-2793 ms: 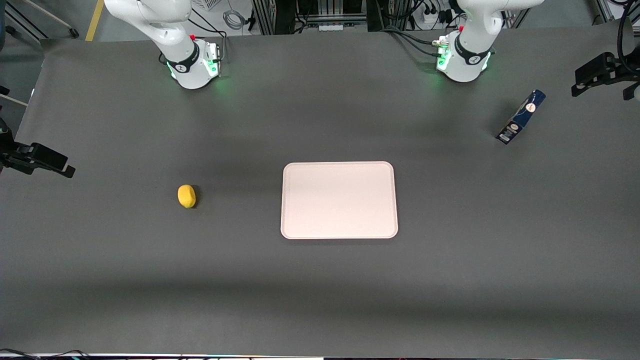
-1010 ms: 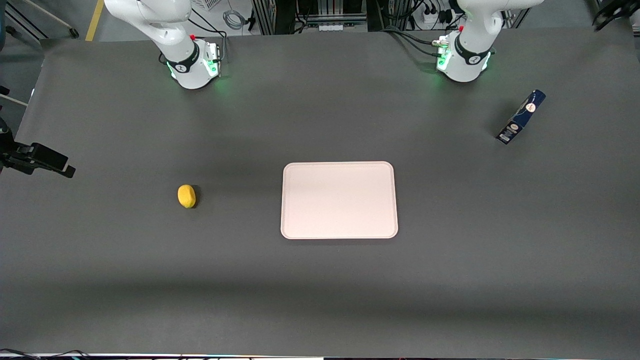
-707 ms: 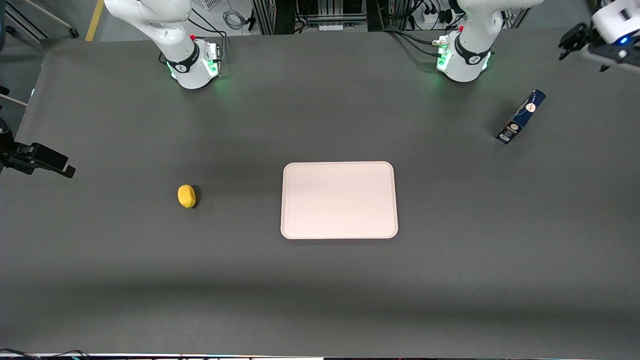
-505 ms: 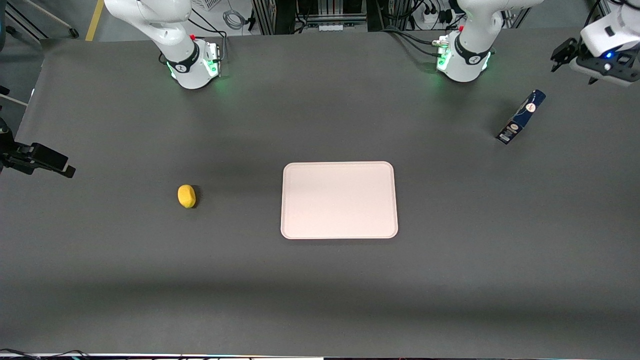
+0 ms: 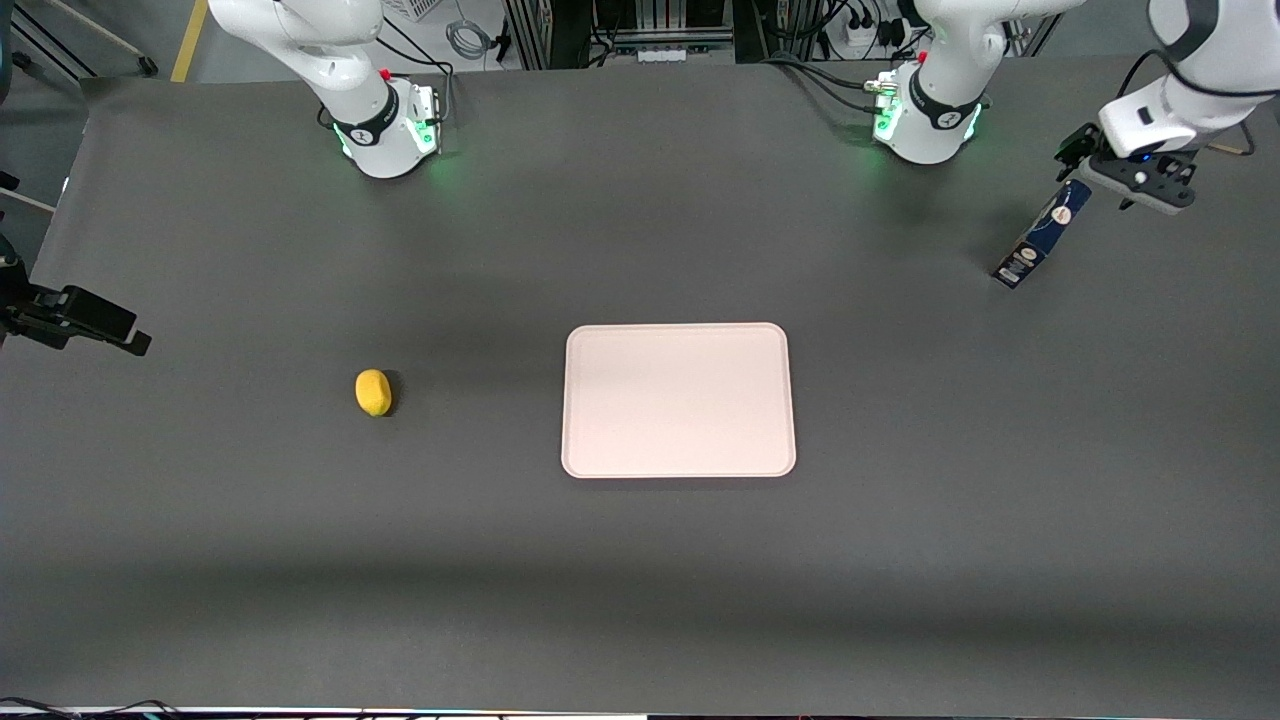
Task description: Place cookie box on tray
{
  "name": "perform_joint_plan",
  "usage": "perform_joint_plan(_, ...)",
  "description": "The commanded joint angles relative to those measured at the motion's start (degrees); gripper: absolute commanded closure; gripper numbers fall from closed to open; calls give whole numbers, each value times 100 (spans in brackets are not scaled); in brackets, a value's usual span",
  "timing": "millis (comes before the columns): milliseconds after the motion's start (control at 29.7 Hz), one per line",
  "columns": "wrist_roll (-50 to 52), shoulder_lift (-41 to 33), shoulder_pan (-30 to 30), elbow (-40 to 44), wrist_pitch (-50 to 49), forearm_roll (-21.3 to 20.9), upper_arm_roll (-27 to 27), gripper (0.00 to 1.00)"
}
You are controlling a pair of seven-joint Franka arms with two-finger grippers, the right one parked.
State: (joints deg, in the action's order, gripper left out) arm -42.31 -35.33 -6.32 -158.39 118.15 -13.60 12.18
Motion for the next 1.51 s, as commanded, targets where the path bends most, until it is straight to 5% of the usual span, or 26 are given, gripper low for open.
perform_joint_plan(0, -549, 448, -422, -201, 717, -73, -31, 0)
perform_joint_plan(538, -700, 1116, -449, -570, 1834, -82, -31, 0)
perform_joint_plan(1481, -700, 1274, -791, -1106, 2282, -574, -31, 0)
